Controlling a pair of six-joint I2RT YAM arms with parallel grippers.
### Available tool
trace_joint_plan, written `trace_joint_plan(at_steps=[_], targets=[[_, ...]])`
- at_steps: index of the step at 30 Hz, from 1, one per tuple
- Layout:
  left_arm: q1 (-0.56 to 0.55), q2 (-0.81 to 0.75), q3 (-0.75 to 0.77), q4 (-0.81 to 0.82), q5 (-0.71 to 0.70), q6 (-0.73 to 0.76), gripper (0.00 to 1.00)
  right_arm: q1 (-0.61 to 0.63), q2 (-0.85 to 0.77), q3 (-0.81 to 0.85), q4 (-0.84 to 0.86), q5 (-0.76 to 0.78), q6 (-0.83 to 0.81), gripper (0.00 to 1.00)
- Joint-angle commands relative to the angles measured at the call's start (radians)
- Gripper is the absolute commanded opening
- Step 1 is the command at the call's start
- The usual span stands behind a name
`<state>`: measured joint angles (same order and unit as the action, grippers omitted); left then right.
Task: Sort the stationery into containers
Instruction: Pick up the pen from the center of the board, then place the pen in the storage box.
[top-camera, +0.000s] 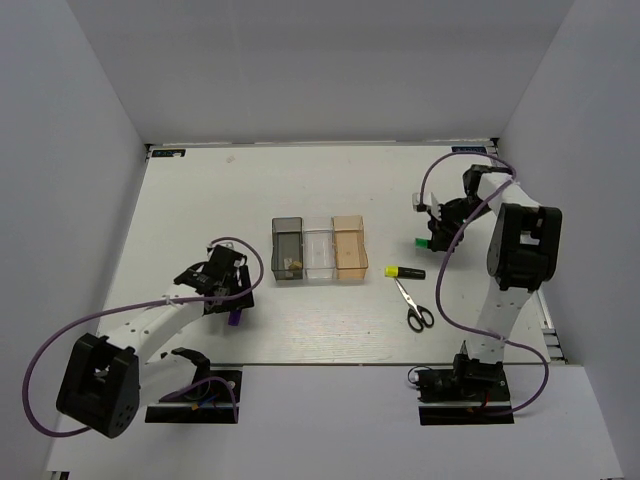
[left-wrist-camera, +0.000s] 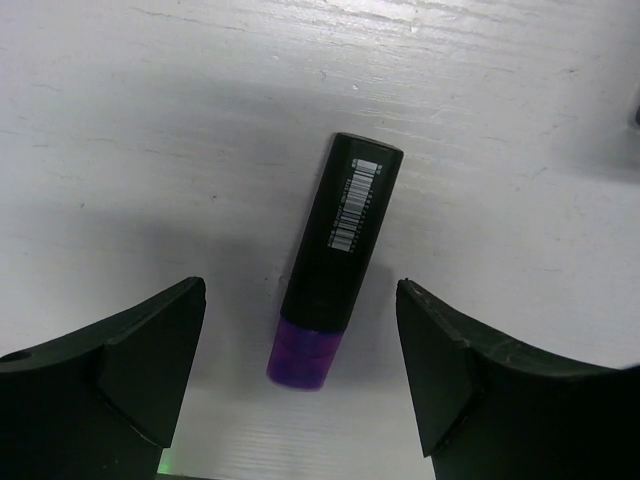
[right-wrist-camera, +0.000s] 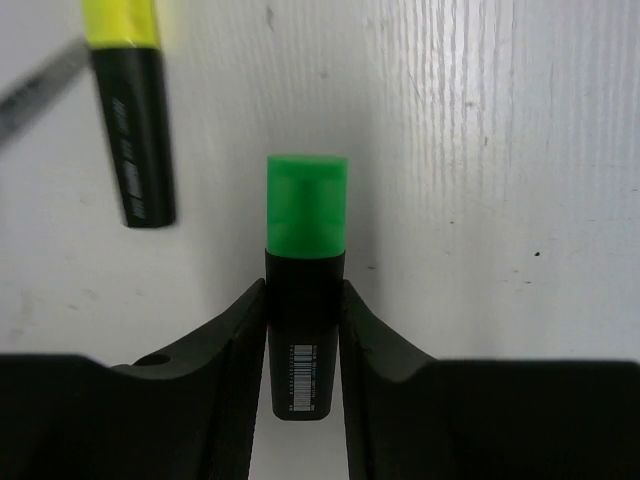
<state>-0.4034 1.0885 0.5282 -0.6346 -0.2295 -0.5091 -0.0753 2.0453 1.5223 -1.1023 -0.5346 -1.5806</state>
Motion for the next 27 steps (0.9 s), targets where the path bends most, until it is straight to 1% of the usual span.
trace_joint_plan(at_steps=[1, 2, 3, 4, 6, 7, 9, 10, 11, 12, 13, 14, 15, 16, 17, 19, 20, 21, 22, 23, 25, 26, 27], targets=[[-0.011, 0.031, -0.014, 0.053, -0.030, 0.017, 0.86, 0.038, -0.172, -0.046, -0.076, -0.136, 0.163, 0.00], [-0.015, 0.037, -0.022, 0.055, -0.031, 0.015, 0.86, 0.057, -0.209, -0.065, -0.065, -0.143, 0.219, 0.00], [-0.018, 0.053, -0.026, 0.062, -0.040, 0.015, 0.84, 0.065, -0.226, -0.070, -0.071, -0.168, 0.243, 0.00], [-0.021, 0.054, -0.037, 0.073, -0.044, 0.012, 0.82, 0.104, -0.238, -0.080, -0.074, -0.194, 0.322, 0.00], [-0.026, 0.071, -0.042, 0.082, -0.045, 0.007, 0.77, 0.129, -0.281, -0.082, -0.073, -0.229, 0.388, 0.00], [-0.031, 0.074, -0.048, 0.095, -0.047, 0.003, 0.74, 0.162, -0.301, -0.080, -0.041, -0.257, 0.531, 0.00], [-0.034, 0.080, -0.054, 0.105, -0.048, 0.000, 0.70, 0.189, -0.321, -0.080, -0.025, -0.277, 0.620, 0.00], [-0.037, 0.089, -0.054, 0.107, -0.050, 0.000, 0.67, 0.230, -0.332, -0.089, 0.039, -0.292, 0.803, 0.00], [-0.038, 0.097, -0.053, 0.110, -0.051, -0.003, 0.65, 0.245, -0.338, -0.096, 0.057, -0.300, 0.852, 0.00], [-0.043, 0.103, -0.054, 0.115, -0.053, -0.003, 0.62, 0.281, -0.346, -0.105, 0.103, -0.304, 0.960, 0.00], [-0.046, 0.108, -0.054, 0.121, -0.057, -0.005, 0.60, 0.301, -0.349, -0.126, 0.166, -0.301, 1.022, 0.00], [-0.051, 0.116, -0.051, 0.125, -0.057, -0.005, 0.57, 0.336, -0.367, -0.137, 0.252, -0.292, 1.142, 0.00], [-0.054, 0.119, -0.051, 0.127, -0.060, -0.006, 0.53, 0.374, -0.373, -0.169, 0.300, -0.279, 1.269, 0.00], [-0.054, 0.132, -0.051, 0.127, -0.065, -0.005, 0.51, 0.390, -0.379, -0.184, 0.344, -0.268, 1.327, 0.00], [-0.054, 0.137, -0.050, 0.130, -0.062, -0.006, 0.49, 0.429, -0.385, -0.224, 0.489, -0.233, 1.502, 0.00], [-0.060, 0.151, -0.051, 0.128, -0.062, -0.011, 0.45, 0.457, -0.390, -0.231, 0.559, -0.183, 1.574, 0.00], [-0.064, 0.157, -0.051, 0.136, -0.062, -0.009, 0.43, 0.494, -0.387, -0.229, 0.644, -0.139, 1.707, 0.00], [-0.066, 0.162, -0.056, 0.139, -0.064, -0.017, 0.42, 0.505, -0.372, -0.220, 0.663, -0.136, 1.738, 0.00], [-0.068, 0.168, -0.060, 0.144, -0.059, -0.017, 0.37, 0.517, -0.347, -0.208, 0.670, -0.131, 1.763, 0.00], [-0.069, 0.178, -0.062, 0.148, -0.056, -0.022, 0.34, 0.544, -0.332, -0.148, 0.670, -0.127, 1.821, 0.00], [-0.074, 0.182, -0.071, 0.158, -0.054, -0.028, 0.26, 0.572, -0.282, -0.104, 0.690, -0.131, 1.928, 0.00], [-0.075, 0.191, -0.074, 0.159, -0.051, -0.029, 0.23, 0.584, -0.268, -0.094, 0.694, -0.122, 1.956, 0.00], [-0.077, 0.189, -0.076, 0.164, -0.050, -0.029, 0.19, 0.621, -0.255, -0.056, 0.696, -0.085, 2.026, 0.00]])
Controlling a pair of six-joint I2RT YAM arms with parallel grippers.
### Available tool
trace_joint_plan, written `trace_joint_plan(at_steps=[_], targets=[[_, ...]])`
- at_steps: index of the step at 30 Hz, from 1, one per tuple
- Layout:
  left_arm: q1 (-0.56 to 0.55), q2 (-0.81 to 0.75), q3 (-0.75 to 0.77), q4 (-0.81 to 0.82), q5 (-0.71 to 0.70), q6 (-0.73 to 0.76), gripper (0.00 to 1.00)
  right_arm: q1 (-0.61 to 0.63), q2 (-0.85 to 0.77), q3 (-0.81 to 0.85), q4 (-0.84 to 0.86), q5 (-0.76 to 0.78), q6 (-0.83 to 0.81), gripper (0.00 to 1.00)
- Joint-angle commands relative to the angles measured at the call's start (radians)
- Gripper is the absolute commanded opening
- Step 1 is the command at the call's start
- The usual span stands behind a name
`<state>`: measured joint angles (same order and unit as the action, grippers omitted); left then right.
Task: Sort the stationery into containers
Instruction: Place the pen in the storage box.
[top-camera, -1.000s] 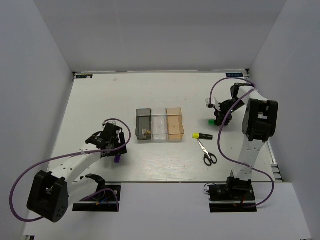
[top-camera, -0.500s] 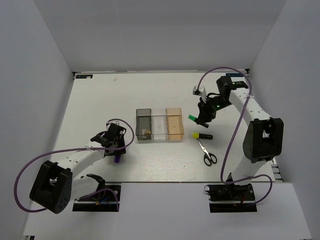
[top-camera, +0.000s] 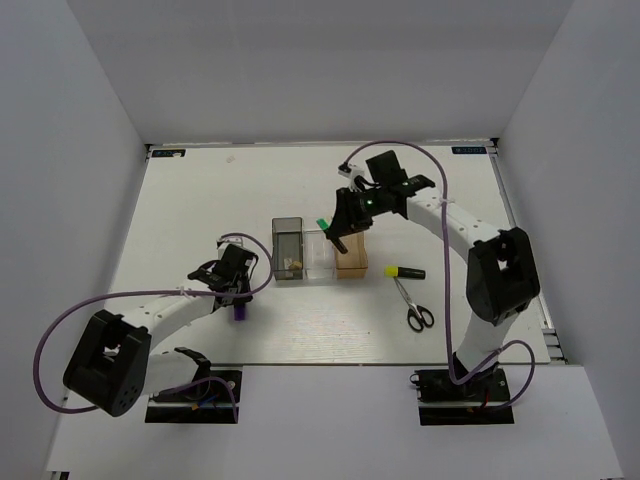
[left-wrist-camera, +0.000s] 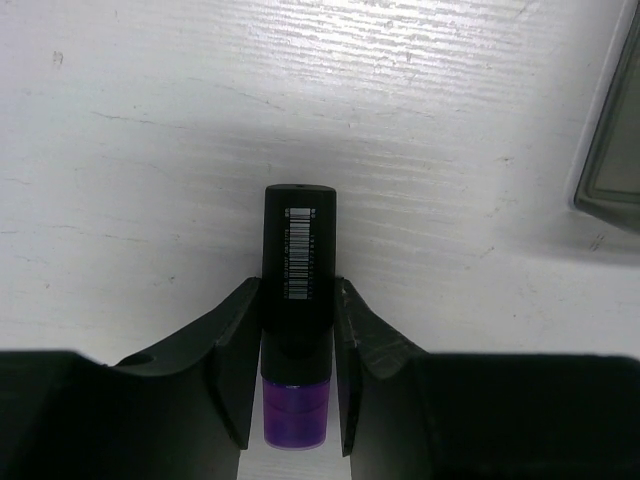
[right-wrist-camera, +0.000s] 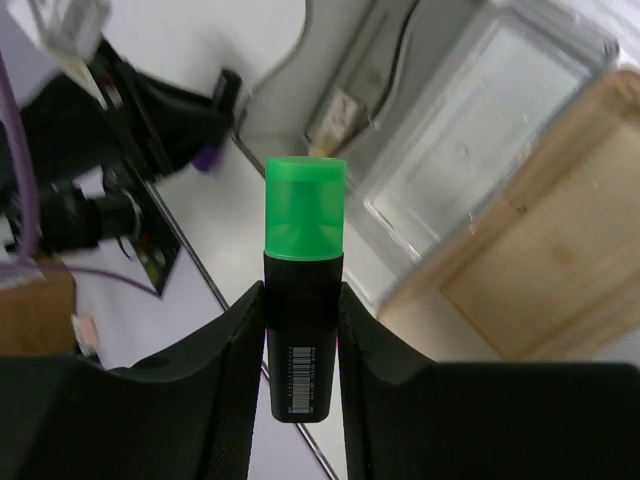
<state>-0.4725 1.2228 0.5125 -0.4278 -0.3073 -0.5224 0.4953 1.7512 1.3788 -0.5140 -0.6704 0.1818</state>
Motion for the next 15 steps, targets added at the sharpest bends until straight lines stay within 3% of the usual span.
trace_joint_plan(at_steps=[1, 5, 10, 15], targets=[[-0.012, 0.058, -0.060, -0.045, 0.028, -0.018, 0.13, 0.049, 0.072, 0.098, 0.101, 0.080, 0.274, 0.00], [-0.015, 0.046, -0.062, -0.060, 0.024, -0.022, 0.00, 0.097, 0.140, 0.149, 0.065, 0.233, 0.328, 0.00], [-0.020, 0.014, -0.069, -0.065, 0.027, -0.021, 0.00, 0.127, 0.175, 0.138, 0.107, 0.371, 0.360, 0.00], [-0.026, -0.006, -0.078, -0.071, 0.027, -0.025, 0.00, 0.137, 0.174, 0.121, 0.150, 0.414, 0.358, 0.00]])
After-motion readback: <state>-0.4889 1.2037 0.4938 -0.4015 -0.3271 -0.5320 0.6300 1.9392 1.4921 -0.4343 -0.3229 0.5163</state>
